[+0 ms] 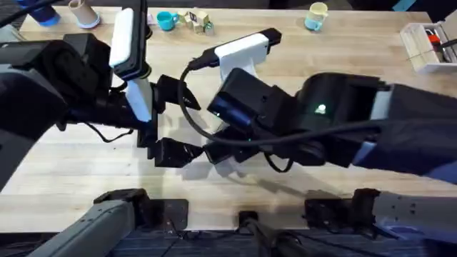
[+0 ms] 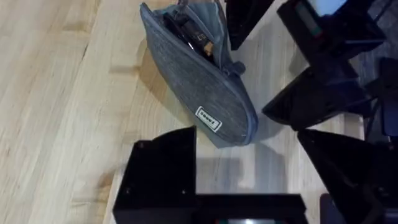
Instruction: Unzip the bag, pick up the pens from the table one at a time and place them inside, then zip the bag closed.
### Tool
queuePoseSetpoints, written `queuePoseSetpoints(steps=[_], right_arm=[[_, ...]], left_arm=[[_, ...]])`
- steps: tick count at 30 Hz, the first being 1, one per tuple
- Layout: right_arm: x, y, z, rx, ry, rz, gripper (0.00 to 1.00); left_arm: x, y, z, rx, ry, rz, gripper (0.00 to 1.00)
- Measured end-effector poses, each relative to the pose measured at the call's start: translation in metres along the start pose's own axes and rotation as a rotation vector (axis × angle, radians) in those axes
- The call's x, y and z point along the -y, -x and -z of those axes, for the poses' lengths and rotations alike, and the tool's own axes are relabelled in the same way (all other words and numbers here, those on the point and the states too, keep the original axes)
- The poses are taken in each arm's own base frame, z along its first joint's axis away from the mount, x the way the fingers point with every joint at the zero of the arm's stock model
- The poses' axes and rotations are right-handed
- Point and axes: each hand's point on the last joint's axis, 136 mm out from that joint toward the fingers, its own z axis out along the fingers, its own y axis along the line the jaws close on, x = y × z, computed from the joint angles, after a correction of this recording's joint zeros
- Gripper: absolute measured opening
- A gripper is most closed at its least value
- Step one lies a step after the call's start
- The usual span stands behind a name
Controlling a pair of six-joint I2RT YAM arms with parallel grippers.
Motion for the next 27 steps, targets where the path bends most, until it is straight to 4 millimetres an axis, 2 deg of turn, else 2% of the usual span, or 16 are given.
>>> queuePoseSetpoints(steps=[4, 8, 12, 15, 18, 22, 26, 27], right_arm=[[0.001, 0.004, -0.006, 0.012, -0.017, -0.002, 0.900], [0.008, 0.010, -0.013, 0.018, -0.041, -0.025, 0.777], [0.016, 0.016, -0.017, 0.021, -0.052, -0.055, 0.698], [0.022, 0.021, -0.018, 0.031, -0.056, -0.080, 0.564], [0.029, 0.025, -0.019, 0.038, -0.069, -0.102, 0.377], [0.032, 0.027, -0.019, 0.042, -0.076, -0.115, 0.281], [0.033, 0.027, -0.019, 0.044, -0.076, -0.118, 0.073], [0.032, 0.027, -0.019, 0.045, -0.076, -0.119, 0.047]], left_arm=[[-0.001, -0.002, 0.000, -0.010, 0.003, -0.004, 0.993], [0.001, 0.001, 0.000, 0.008, -0.004, 0.006, 0.993], [0.001, 0.003, 0.000, 0.018, -0.005, 0.007, 0.993], [0.001, 0.004, 0.000, 0.022, -0.006, 0.007, 0.993], [0.001, 0.004, 0.000, 0.024, -0.005, 0.006, 0.993], [0.001, 0.004, 0.000, 0.025, -0.006, 0.007, 0.993], [0.001, 0.004, 0.000, 0.025, -0.006, 0.007, 0.994], [0.001, 0.004, 0.000, 0.025, -0.006, 0.007, 0.994]])
